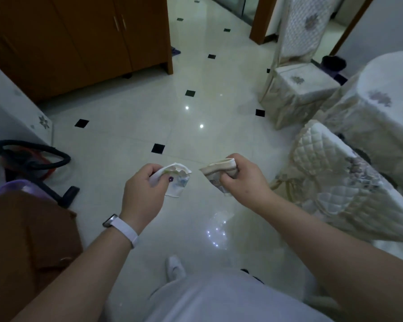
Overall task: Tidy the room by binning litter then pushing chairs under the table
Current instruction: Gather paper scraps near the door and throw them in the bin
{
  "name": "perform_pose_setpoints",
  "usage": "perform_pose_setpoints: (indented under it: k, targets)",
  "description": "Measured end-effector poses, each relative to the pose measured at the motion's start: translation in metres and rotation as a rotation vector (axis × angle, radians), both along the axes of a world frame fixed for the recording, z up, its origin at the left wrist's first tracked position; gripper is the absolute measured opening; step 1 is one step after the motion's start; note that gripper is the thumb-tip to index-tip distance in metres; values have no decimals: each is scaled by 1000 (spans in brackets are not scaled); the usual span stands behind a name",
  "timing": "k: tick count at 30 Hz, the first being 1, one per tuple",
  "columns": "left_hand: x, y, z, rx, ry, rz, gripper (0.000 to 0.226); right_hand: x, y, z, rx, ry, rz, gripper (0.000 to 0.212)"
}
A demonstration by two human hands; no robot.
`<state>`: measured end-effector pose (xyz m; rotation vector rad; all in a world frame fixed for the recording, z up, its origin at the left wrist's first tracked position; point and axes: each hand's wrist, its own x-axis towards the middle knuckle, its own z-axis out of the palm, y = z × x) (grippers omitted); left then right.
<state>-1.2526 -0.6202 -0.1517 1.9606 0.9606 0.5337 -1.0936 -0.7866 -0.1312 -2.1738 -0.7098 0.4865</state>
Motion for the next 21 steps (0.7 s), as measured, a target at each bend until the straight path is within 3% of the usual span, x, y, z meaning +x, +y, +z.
perform_pose_setpoints:
  k: [4,11,21]
  targets:
    - [47,55,4,3,-8,-89,8,25,38,11,31,3,-65,15]
    - [133,114,-3,-4,6,-174,8,91,79,3,22,29,-196,7]
    - [301,186,1,26,54,-192,17,261,163,-29,85,85,-223,12]
